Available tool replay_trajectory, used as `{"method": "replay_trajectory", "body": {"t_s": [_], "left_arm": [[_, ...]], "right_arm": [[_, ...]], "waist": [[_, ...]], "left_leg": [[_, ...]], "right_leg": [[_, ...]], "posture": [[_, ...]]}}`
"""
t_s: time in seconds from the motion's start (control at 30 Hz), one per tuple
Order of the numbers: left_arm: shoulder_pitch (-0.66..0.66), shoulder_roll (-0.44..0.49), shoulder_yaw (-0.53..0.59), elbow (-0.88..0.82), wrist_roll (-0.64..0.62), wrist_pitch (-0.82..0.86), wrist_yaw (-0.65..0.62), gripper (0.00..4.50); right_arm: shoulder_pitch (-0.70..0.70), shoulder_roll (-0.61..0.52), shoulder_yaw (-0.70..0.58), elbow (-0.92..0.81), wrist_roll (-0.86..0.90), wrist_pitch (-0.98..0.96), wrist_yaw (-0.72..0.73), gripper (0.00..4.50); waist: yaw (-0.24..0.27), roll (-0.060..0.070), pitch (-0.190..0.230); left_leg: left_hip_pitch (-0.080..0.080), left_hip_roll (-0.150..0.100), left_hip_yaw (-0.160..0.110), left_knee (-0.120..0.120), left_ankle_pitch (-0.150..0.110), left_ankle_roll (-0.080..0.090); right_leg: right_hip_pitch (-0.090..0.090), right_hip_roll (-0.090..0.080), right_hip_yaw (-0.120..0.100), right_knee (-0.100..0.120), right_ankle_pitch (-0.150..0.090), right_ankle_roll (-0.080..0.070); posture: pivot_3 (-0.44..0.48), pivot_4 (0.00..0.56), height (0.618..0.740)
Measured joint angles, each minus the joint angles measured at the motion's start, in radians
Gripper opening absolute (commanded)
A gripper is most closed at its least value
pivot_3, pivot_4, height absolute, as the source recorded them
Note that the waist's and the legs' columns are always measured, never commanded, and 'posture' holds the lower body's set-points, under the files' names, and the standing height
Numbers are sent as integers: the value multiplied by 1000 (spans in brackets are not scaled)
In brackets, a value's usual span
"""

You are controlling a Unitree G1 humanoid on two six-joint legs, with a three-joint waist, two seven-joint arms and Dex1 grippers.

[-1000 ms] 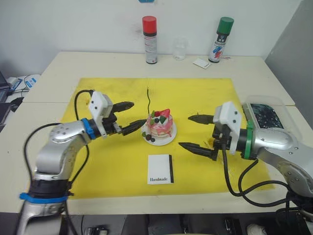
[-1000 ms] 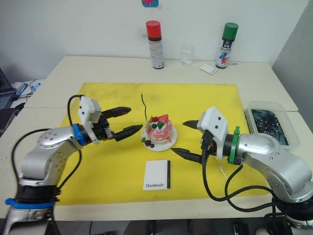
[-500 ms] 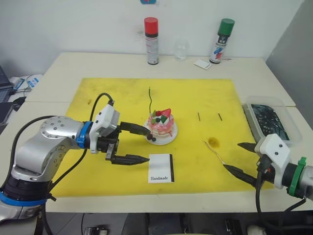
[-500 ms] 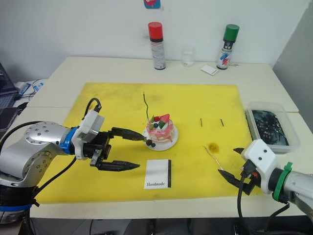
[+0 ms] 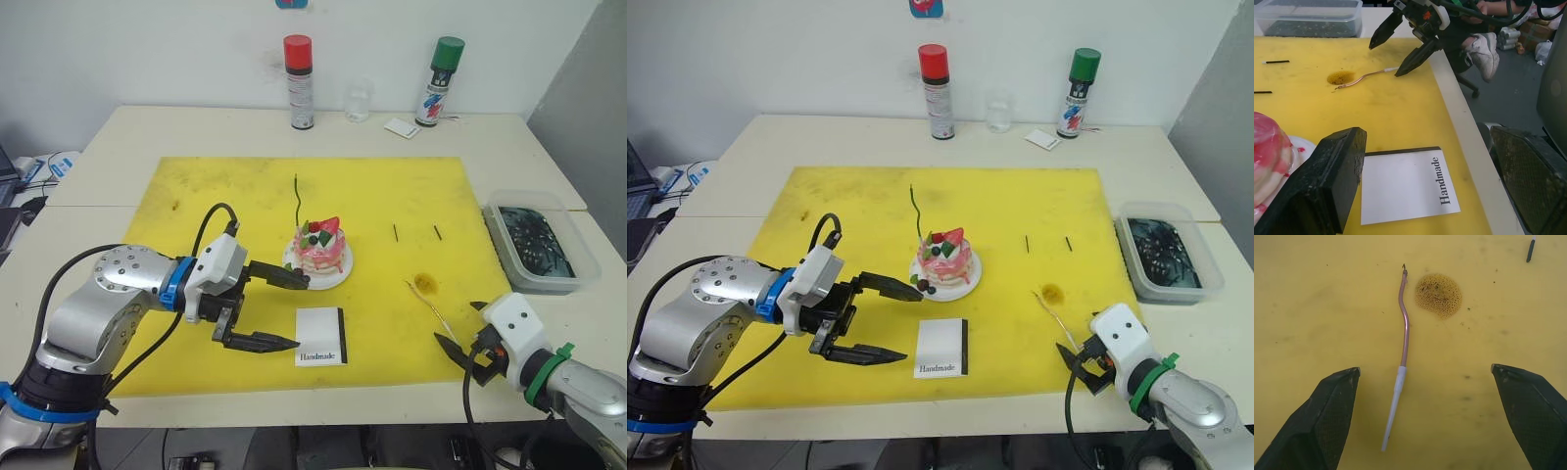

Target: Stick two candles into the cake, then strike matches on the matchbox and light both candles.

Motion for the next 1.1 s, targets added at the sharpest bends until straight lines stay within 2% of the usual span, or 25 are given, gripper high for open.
{"method": "replay_trajectory", "body": {"t_s": [0.1,0.43,0.63,0.77,0.97,1.1], "left_arm": [[6,0,2,-7,0,-5,7,4500],[45,0,22,-21,-2,-17,21,4500],[46,0,24,-30,-2,-16,43,4500],[48,0,24,-48,-9,-7,60,4500],[47,0,24,-77,-41,32,65,4500],[42,0,25,-113,-70,60,72,4500]], "right_arm": [[-11,22,19,24,-14,5,-13,3592],[-8,59,51,-4,-9,70,-25,37],[-28,54,-26,-25,55,150,13,14],[-78,10,-185,-57,189,253,91,14],[-52,-248,-378,15,263,248,320,14],[105,-366,-463,169,182,75,534,14]], "waist": [[0,0,0],[3,0,-1],[3,-1,-1],[3,-1,-1],[4,-1,-1],[5,-1,-1]], "left_leg": [[0,0,0,0,0,0],[0,0,0,1,0,0],[0,0,0,1,0,0],[0,0,0,0,0,0],[0,-1,0,0,0,0],[0,-1,-1,0,0,0]], "right_leg": [[0,0,0,0,0,0],[1,0,0,0,0,0],[1,0,1,0,0,0],[1,0,0,0,1,0],[1,0,0,-1,1,0],[3,0,-1,-3,0,0]], "posture": [[0,150,740],[0,150,740],[0,150,740],[0,150,740],[0,150,740],[0,150,740]]}}
